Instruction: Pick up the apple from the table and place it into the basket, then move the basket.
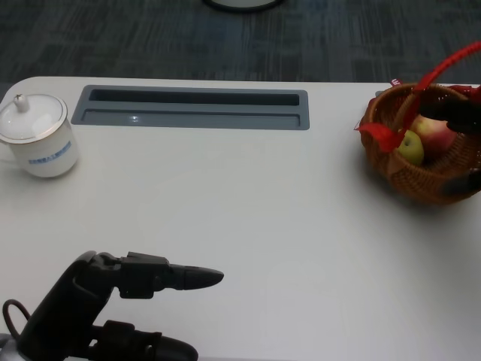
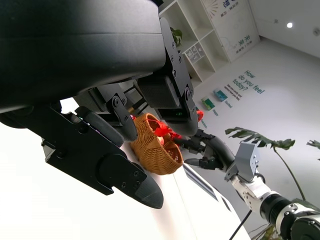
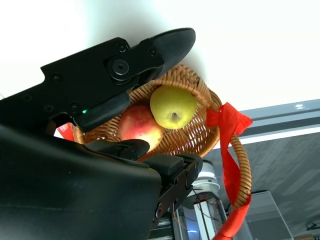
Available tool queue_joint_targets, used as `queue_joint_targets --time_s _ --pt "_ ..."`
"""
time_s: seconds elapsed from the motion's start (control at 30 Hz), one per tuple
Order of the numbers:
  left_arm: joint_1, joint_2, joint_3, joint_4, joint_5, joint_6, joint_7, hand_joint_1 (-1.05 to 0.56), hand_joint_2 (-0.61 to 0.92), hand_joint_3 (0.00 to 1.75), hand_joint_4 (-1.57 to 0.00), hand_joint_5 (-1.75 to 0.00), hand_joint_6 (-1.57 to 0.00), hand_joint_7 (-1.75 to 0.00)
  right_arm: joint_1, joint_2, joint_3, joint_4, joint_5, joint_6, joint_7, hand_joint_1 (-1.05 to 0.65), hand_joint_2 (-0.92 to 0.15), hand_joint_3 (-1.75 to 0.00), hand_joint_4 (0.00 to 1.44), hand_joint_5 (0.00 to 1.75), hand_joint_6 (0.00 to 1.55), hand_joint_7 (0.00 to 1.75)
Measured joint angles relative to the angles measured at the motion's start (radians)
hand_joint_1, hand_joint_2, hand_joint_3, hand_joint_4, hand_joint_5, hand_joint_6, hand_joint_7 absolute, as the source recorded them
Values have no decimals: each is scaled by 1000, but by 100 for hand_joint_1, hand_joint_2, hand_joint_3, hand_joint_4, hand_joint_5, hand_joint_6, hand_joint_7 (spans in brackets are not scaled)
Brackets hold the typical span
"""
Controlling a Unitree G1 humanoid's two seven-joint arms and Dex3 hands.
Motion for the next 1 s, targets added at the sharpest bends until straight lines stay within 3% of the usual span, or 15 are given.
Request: queue_joint_targets --time_s 0.6,0.83,1.0 --pt "-14 13 -9 11 -6 -5 0 -41 67 0 -104 0 -95 0 288 -40 -91 -145 95 -184 -28 -85 -77 0 42 1 40 0" --pt "-8 17 -5 0 -6 2 0 -41 68 0 -104 0 -95 0 510 -85 -150 -434 172 -237 -5 -82 -77 0 41 0 39 0" --pt "-13 18 -5 0 -6 5 0 -42 68 0 -104 0 -94 0 635 -87 -199 -652 178 -230 -21 -81 -77 0 41 0 38 0"
